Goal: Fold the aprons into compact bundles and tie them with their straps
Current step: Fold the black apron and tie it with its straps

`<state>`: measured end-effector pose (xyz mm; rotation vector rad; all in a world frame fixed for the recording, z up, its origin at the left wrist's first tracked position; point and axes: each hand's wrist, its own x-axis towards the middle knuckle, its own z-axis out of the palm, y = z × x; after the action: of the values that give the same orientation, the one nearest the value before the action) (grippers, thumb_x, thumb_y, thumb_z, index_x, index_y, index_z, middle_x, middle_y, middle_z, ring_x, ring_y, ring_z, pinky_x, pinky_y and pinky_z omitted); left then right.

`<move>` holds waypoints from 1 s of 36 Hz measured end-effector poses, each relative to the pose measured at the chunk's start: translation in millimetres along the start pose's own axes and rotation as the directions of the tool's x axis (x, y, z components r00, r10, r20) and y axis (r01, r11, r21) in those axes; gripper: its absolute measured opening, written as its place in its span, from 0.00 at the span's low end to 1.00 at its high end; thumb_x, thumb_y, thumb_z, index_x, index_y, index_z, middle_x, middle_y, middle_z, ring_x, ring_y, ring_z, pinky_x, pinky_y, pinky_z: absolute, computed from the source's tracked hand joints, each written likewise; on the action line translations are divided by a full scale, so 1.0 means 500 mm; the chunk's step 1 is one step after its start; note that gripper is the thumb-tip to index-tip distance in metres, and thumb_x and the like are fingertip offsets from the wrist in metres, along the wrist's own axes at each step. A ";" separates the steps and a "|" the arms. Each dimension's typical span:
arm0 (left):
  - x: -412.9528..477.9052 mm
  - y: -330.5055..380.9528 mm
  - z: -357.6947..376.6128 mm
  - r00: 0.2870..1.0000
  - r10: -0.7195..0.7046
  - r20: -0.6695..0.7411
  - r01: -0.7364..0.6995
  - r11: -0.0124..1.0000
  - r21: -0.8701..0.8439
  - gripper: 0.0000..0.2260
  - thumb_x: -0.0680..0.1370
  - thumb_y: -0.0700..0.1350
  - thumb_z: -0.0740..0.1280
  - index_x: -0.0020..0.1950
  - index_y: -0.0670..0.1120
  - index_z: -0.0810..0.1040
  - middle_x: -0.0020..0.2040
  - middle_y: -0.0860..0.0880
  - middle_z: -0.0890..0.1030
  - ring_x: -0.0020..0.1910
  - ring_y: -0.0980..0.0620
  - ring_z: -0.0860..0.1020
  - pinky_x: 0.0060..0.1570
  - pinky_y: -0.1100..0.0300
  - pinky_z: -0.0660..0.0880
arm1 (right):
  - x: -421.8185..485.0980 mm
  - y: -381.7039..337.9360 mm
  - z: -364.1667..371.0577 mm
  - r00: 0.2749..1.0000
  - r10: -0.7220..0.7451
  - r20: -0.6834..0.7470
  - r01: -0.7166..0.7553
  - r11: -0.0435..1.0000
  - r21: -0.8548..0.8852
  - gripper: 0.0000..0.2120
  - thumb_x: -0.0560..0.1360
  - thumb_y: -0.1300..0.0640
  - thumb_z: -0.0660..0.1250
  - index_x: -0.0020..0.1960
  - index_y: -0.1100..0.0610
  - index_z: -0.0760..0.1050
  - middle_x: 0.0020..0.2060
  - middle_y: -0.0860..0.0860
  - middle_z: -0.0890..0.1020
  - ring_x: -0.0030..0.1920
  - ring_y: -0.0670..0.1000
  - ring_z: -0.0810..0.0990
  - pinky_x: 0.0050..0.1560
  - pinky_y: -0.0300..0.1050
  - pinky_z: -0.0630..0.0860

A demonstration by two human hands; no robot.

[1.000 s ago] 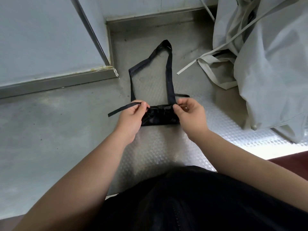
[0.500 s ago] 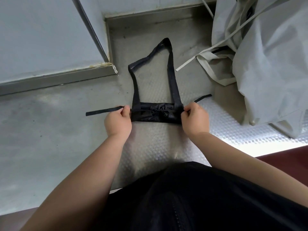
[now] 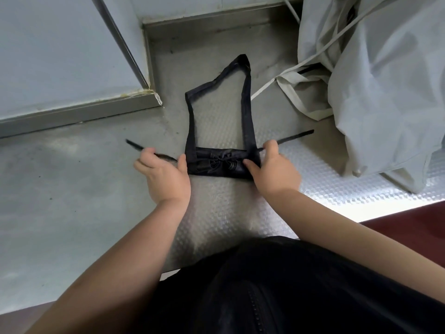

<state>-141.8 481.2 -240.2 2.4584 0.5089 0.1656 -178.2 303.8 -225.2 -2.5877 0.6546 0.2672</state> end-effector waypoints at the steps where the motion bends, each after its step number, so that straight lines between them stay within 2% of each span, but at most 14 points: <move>1: -0.001 -0.005 0.000 0.998 0.059 0.006 -0.059 0.998 -0.008 0.22 0.75 0.44 0.70 0.63 0.35 0.66 0.60 0.37 0.69 0.47 0.37 0.75 0.39 0.52 0.68 | -0.003 0.000 0.000 0.998 -0.050 -0.023 0.049 0.996 -0.069 0.17 0.79 0.44 0.58 0.59 0.55 0.63 0.41 0.52 0.74 0.40 0.56 0.74 0.34 0.45 0.66; 3: 0.001 -0.019 -0.002 0.962 0.265 0.064 -0.266 0.964 -0.001 0.13 0.77 0.40 0.66 0.58 0.36 0.71 0.54 0.37 0.74 0.45 0.38 0.76 0.39 0.53 0.68 | -0.006 0.004 0.009 0.988 -0.151 -0.034 0.147 0.984 -0.097 0.12 0.81 0.48 0.56 0.59 0.54 0.66 0.43 0.54 0.76 0.43 0.57 0.76 0.38 0.47 0.71; 5: 0.001 -0.040 -0.002 0.863 0.488 0.126 -0.492 0.870 -0.002 0.07 0.77 0.36 0.64 0.53 0.36 0.76 0.51 0.37 0.76 0.42 0.38 0.77 0.38 0.53 0.71 | -0.008 0.013 0.022 0.966 -0.259 -0.025 0.258 0.966 -0.032 0.13 0.81 0.55 0.56 0.63 0.53 0.72 0.49 0.55 0.77 0.48 0.59 0.78 0.43 0.50 0.75; 8: -0.003 -0.062 -0.005 0.737 0.635 0.230 -0.647 0.762 -0.033 0.15 0.75 0.39 0.57 0.56 0.38 0.79 0.54 0.39 0.78 0.49 0.39 0.79 0.49 0.50 0.77 | -0.007 0.025 0.031 0.939 -0.343 -0.021 0.343 0.939 0.015 0.18 0.81 0.59 0.56 0.70 0.51 0.70 0.53 0.57 0.76 0.50 0.61 0.77 0.45 0.51 0.76; 10: -0.002 -0.071 -0.010 0.683 0.690 0.240 -0.706 0.708 -0.026 0.17 0.76 0.41 0.56 0.57 0.38 0.80 0.54 0.40 0.80 0.50 0.39 0.79 0.52 0.51 0.76 | -0.006 0.029 0.032 0.928 -0.371 -0.026 0.372 0.928 0.027 0.20 0.81 0.59 0.56 0.72 0.49 0.65 0.53 0.58 0.75 0.48 0.62 0.77 0.43 0.51 0.75; 13: 0.000 -0.077 -0.012 0.622 0.747 0.236 -0.769 0.639 0.007 0.16 0.78 0.44 0.59 0.59 0.39 0.79 0.53 0.42 0.81 0.49 0.41 0.79 0.50 0.52 0.78 | -0.002 0.033 0.028 0.909 -0.418 -0.012 0.417 0.908 -0.034 0.24 0.81 0.61 0.56 0.74 0.45 0.60 0.53 0.57 0.73 0.45 0.62 0.77 0.41 0.52 0.76; 17: 0.012 -0.072 -0.014 0.614 0.722 0.319 -0.770 0.637 0.038 0.21 0.77 0.51 0.58 0.67 0.44 0.70 0.57 0.42 0.73 0.49 0.43 0.78 0.41 0.51 0.78 | 0.004 0.026 0.019 0.912 -0.408 0.041 0.410 0.911 -0.040 0.30 0.80 0.62 0.55 0.76 0.43 0.50 0.48 0.54 0.69 0.43 0.60 0.75 0.42 0.51 0.74; 19: 0.024 -0.068 -0.011 0.577 0.730 0.367 -0.797 0.602 0.058 0.22 0.77 0.52 0.57 0.68 0.46 0.69 0.63 0.44 0.69 0.52 0.45 0.76 0.42 0.51 0.78 | 0.012 0.022 0.021 0.913 -0.400 0.083 0.408 0.907 -0.106 0.28 0.80 0.64 0.55 0.76 0.45 0.55 0.51 0.54 0.70 0.46 0.60 0.76 0.42 0.49 0.74; 21: 0.032 -0.066 -0.008 0.531 0.754 0.386 -0.832 0.550 0.068 0.20 0.78 0.51 0.56 0.66 0.46 0.74 0.62 0.46 0.74 0.52 0.46 0.73 0.41 0.51 0.79 | 0.015 0.025 0.023 0.920 -0.383 0.086 0.392 0.908 -0.150 0.19 0.81 0.62 0.55 0.71 0.52 0.64 0.54 0.56 0.72 0.47 0.61 0.77 0.42 0.49 0.74; 25: 0.033 -0.064 -0.006 0.543 0.754 0.370 -0.823 0.566 0.052 0.15 0.78 0.46 0.60 0.61 0.44 0.79 0.57 0.47 0.79 0.51 0.49 0.70 0.38 0.53 0.79 | -0.003 0.038 0.028 0.916 -0.400 0.030 0.399 0.901 -0.168 0.11 0.77 0.65 0.62 0.59 0.62 0.74 0.48 0.60 0.75 0.39 0.63 0.78 0.34 0.50 0.74; 28: 0.032 -0.070 -0.001 0.560 0.724 0.404 -0.809 0.583 0.076 0.19 0.78 0.51 0.58 0.62 0.44 0.78 0.60 0.45 0.77 0.53 0.47 0.69 0.47 0.49 0.79 | -0.016 0.045 0.038 0.890 -0.455 -0.035 0.445 0.882 -0.155 0.10 0.70 0.67 0.68 0.51 0.65 0.79 0.38 0.60 0.78 0.27 0.61 0.77 0.24 0.49 0.75; 31: 0.029 -0.079 0.005 0.584 0.649 0.488 -0.771 0.631 0.086 0.22 0.77 0.55 0.57 0.66 0.46 0.75 0.69 0.40 0.70 0.64 0.38 0.67 0.59 0.40 0.71 | -0.033 0.060 0.035 0.853 -0.521 -0.012 0.503 0.829 -0.243 0.21 0.73 0.52 0.57 0.56 0.64 0.78 0.44 0.59 0.80 0.36 0.61 0.80 0.37 0.51 0.79; 33: 0.024 -0.079 0.005 0.602 0.617 0.507 -0.748 0.658 0.088 0.23 0.77 0.55 0.57 0.68 0.47 0.73 0.72 0.39 0.66 0.65 0.33 0.69 0.61 0.39 0.69 | -0.045 0.066 0.033 0.849 -0.525 0.055 0.511 0.791 -0.336 0.29 0.69 0.44 0.55 0.59 0.64 0.77 0.49 0.59 0.80 0.43 0.60 0.81 0.46 0.51 0.78; 36: 0.022 -0.066 0.003 0.653 0.607 0.454 -0.698 0.714 0.049 0.16 0.78 0.44 0.64 0.66 0.45 0.75 0.70 0.39 0.70 0.62 0.33 0.73 0.59 0.41 0.72 | -0.043 0.061 0.046 0.869 -0.491 0.057 0.481 0.814 -0.326 0.29 0.68 0.45 0.60 0.58 0.65 0.77 0.49 0.60 0.80 0.40 0.59 0.82 0.45 0.51 0.78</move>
<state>-141.8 509.1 -261.1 2.6819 -0.6156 -0.1293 -213.7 299.2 -250.6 -2.9732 -0.0786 0.1788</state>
